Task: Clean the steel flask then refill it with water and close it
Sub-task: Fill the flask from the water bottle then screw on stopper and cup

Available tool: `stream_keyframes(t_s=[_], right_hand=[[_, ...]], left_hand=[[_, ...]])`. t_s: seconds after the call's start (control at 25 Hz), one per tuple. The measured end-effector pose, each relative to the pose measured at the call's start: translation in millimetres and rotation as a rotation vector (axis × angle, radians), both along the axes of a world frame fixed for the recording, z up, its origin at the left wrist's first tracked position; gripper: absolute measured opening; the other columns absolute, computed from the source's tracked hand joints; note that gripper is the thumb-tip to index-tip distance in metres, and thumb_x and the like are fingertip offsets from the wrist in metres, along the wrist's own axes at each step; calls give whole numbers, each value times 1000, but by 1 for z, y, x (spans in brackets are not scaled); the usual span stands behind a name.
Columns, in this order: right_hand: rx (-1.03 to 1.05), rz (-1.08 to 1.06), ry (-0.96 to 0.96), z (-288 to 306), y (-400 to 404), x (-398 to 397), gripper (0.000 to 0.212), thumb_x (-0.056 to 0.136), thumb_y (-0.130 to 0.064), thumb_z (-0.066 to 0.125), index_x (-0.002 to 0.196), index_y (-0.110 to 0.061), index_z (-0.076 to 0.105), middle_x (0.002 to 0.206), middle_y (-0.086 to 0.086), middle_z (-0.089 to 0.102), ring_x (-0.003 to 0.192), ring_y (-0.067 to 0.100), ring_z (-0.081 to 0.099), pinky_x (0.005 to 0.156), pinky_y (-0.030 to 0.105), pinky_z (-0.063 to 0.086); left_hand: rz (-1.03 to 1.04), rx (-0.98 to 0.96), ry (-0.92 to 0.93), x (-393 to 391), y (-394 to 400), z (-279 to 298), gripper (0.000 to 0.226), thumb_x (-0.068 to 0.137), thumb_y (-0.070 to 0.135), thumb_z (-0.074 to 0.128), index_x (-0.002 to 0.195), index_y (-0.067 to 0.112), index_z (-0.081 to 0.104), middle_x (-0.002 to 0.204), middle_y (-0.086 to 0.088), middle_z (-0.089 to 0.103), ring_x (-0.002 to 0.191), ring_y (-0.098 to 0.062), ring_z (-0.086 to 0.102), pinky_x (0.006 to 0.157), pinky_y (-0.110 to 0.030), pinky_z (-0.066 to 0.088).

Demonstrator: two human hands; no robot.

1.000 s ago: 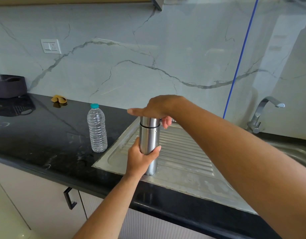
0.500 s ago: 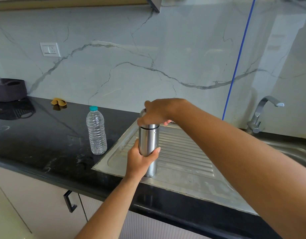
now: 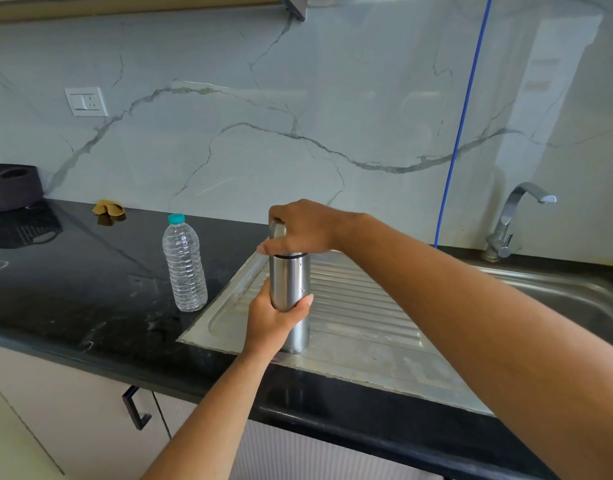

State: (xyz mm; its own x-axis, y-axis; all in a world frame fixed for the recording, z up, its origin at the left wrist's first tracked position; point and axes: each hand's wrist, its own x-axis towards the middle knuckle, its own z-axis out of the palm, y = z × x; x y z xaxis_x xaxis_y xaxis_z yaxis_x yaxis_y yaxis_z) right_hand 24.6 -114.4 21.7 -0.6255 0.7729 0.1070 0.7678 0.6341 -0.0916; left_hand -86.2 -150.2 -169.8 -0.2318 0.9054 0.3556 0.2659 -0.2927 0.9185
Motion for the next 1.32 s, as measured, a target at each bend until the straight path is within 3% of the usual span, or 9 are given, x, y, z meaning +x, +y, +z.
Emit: stream_keyframes(t_s=[0.16,0.28,0.44,0.68,0.8,0.92,1.08,1.2,1.32], right_hand=[[35,35,516,-31,6,-2,18,83,-36,78,94,-23,72,85,-3,71,82,15,65,72,28,55],[74,-71,680,-43,4,-12,9,77,-32,75,83,-26,72,76,-4,71,76,16,64,64,27,52],[128,-231,733,-46,-5,-23,14,80,-30,72,91,-21,75,83,1,70,79,20,64,66,28,54],[273,-431,819,-52,-18,-45,15,86,-25,66,94,-14,73,89,4,68,77,27,64,68,33,55],[257,-437,816,-53,-20,-46,17,88,-27,66,98,-14,72,93,5,68,80,26,65,67,31,53],[120,-329,835,-48,-17,-31,33,85,-40,74,109,-18,67,105,2,67,96,21,66,75,31,53],[-211,-287,858,-64,-30,5,94,63,-60,90,137,-24,45,122,-5,61,109,15,62,92,33,54],[-272,-322,779,-93,-37,20,83,68,-49,92,134,-23,49,119,-8,63,107,13,61,94,33,53],[-236,-315,866,-108,-39,20,78,72,-48,90,135,-22,52,124,-9,63,109,9,58,98,32,53]], left_hand=[[-1,-30,12,-1,1,-1,56,76,36,88,123,22,63,100,4,72,89,-11,71,73,-25,62],[39,-34,3,4,1,-1,58,73,37,90,122,21,64,101,3,72,90,-13,71,75,-26,61],[86,-30,-41,9,-1,0,64,64,45,87,119,20,65,98,4,73,89,-14,71,76,-29,62],[112,-67,-50,13,-7,9,51,72,25,87,116,11,66,97,-4,73,83,-12,68,80,-35,61],[101,-82,-10,11,-9,11,48,76,23,87,118,12,65,100,-3,72,83,-10,66,76,-27,59],[18,-120,59,1,-8,13,55,74,36,88,121,22,62,100,5,72,88,-8,69,70,-22,56],[-75,-158,136,-15,-12,15,65,69,47,90,121,31,54,103,11,71,93,-3,68,74,-19,50],[-74,-140,169,-17,-14,10,65,68,42,92,121,31,56,106,13,69,98,-2,66,76,-19,50],[-57,-120,196,-17,-15,11,60,70,39,91,120,26,60,104,14,70,95,3,63,73,-16,47]])
